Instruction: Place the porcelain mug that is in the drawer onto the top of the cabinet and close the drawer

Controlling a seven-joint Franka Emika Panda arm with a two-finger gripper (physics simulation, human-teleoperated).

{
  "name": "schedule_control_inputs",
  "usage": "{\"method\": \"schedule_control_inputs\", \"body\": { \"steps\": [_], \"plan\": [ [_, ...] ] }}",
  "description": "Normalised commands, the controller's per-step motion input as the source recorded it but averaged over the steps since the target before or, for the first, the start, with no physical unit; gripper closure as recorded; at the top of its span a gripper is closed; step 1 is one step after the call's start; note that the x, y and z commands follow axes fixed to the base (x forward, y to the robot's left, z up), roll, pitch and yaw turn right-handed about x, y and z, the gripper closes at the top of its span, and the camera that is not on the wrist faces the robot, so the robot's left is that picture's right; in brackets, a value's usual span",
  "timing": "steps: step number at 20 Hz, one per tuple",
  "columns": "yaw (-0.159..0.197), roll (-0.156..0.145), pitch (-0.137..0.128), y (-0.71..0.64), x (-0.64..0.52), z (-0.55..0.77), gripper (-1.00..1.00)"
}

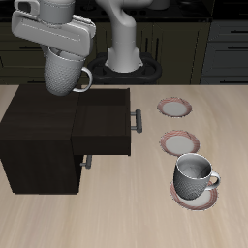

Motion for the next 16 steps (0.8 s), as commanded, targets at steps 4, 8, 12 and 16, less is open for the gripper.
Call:
{"method": "schedule_control_inputs", "body": {
  "steps": [4, 8, 12, 16],
  "plan": [
    [-0.025, -0.039, 0.012, -0.26, 0.07, -0.13, 1.00],
    [-0.004, -0.012, 0.010, -0.02, 0.04, -0.13, 1.00],
    [-0.024, -0.041, 0.015, -0.20, 0.05, -0.12, 1.00],
    [-0.010, -0.020, 0.030, -0.02, 0.06, -0.21, 1.00]
  ]
}}
